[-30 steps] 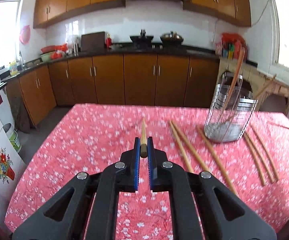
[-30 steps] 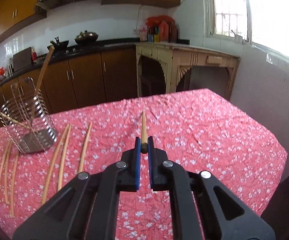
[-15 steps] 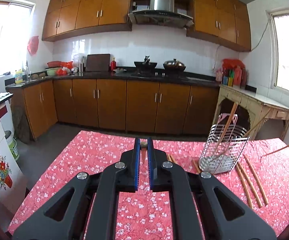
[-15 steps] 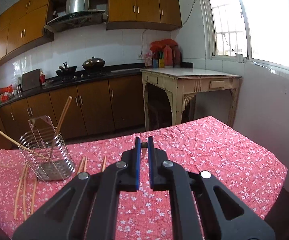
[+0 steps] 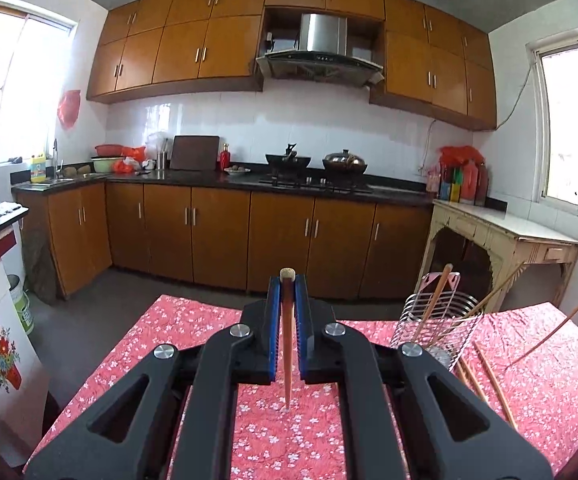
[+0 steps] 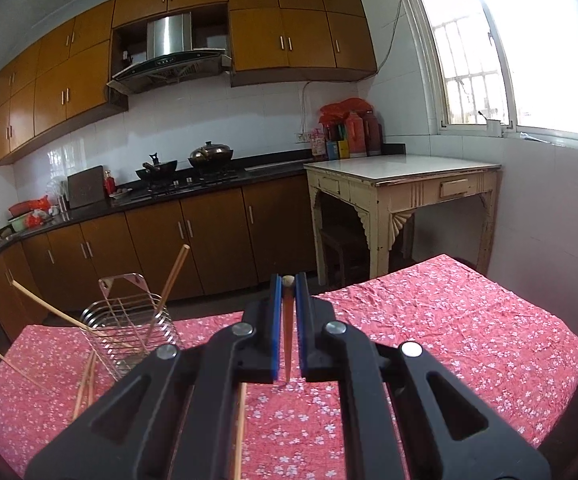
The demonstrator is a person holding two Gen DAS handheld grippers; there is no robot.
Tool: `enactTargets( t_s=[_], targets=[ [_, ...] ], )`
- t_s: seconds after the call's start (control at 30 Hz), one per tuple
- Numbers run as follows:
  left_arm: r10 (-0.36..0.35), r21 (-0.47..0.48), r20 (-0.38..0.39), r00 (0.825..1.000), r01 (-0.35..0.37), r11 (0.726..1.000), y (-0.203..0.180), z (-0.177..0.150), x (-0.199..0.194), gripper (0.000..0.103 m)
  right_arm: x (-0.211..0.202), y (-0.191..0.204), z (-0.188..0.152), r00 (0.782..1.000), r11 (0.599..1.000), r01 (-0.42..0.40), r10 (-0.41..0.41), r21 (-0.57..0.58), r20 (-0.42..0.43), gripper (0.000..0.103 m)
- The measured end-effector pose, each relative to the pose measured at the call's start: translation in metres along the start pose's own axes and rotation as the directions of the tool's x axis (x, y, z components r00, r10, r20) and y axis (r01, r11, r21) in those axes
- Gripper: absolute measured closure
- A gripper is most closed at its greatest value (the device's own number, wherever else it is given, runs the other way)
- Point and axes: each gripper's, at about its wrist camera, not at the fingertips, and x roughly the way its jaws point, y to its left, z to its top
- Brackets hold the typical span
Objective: Organize utensils
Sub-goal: 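Lift both chopsticks upright and carry them over the wire holder, then lower the chopsticks into the wire holder and open both grippers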
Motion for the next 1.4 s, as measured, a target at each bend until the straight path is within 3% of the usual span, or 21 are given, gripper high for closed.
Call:
enactTargets(
  t_s=[0.4, 0.67, 0.83, 0.97, 1.1, 1.4],
  targets=[
    [-0.127, -0.04, 0.011, 0.992, 0.127, 0.991, -0.019, 0.019, -0.022, 0.096, -0.03, 0.007, 0.028, 0.993, 0.992, -0.12, 0.119, 0.05, 0.008, 0.095],
    [-0.272, -0.03, 0.064, 0.96, 0.275, 0.961, -0.054, 0.045, -0.047, 0.096, -0.062, 0.015, 0.06, 0.974, 0.972, -0.224, 0.222, 0.062, 0.04, 0.095],
    [-0.308, 0.0, 0.128, 0.943, 0.31, 0.951, -0.084, 0.071, -0.054, 0.096, -0.073, 0.035, 0.084, 0.959, 0.961, -0.275, 0.272, 0.031, 0.081, 0.095],
    [-0.298, -0.007, 0.177, 0.938, 0.304, 0.953, -0.106, 0.092, -0.046, 0.096, -0.068, 0.052, 0.103, 0.947, 0.951, -0.309, 0.305, 0.024, 0.101, 0.095],
    [-0.25, -0.015, 0.214, 0.944, 0.259, 0.966, -0.125, 0.108, -0.024, 0.096, -0.05, 0.075, 0.12, 0.939, 0.945, -0.327, 0.324, 0.011, 0.111, 0.095],
    [-0.15, -0.072, 0.152, 0.977, 0.163, 0.984, -0.137, 0.096, 0.053, 0.096, 0.02, 0.122, 0.121, 0.938, 0.939, -0.343, 0.344, -0.023, 0.03, 0.095]
  ],
)
